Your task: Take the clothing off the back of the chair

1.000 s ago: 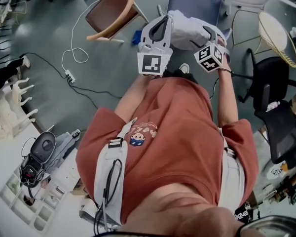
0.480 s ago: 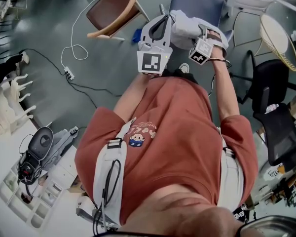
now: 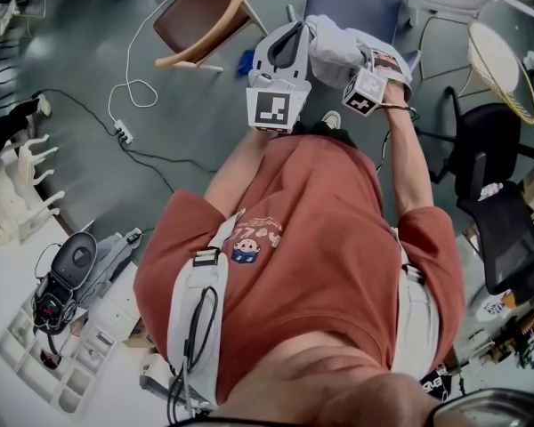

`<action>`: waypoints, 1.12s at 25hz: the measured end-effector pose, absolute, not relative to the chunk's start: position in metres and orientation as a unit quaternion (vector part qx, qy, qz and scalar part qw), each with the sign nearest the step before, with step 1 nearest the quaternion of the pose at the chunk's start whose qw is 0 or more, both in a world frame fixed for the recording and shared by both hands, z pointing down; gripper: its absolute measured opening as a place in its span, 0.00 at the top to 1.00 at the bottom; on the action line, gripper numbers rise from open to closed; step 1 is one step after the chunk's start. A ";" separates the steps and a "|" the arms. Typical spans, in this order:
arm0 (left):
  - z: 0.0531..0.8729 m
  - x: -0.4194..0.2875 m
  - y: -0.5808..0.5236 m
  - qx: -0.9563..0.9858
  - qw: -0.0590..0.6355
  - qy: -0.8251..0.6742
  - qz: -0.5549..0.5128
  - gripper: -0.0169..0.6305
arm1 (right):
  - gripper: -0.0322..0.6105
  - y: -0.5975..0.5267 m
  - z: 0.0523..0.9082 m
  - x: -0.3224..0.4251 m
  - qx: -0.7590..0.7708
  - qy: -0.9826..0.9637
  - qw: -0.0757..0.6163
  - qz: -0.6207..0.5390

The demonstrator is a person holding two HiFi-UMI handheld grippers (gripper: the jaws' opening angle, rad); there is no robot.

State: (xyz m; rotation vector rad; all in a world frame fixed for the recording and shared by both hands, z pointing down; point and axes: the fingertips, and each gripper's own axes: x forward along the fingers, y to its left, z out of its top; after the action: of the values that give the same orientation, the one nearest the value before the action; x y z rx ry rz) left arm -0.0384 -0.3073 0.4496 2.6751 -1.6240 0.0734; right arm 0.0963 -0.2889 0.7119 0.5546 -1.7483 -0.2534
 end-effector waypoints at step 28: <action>0.448 -0.029 -0.314 0.861 -0.007 -0.508 0.017 0.95 | 0.89 -0.270 0.633 0.105 0.414 -0.814 0.401 0.072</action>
State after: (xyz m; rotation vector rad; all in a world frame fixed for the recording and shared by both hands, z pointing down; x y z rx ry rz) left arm -0.0294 -0.3143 0.4481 2.7181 -1.6026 0.0522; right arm 0.1050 -0.2698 0.6331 1.0455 -2.0586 0.1828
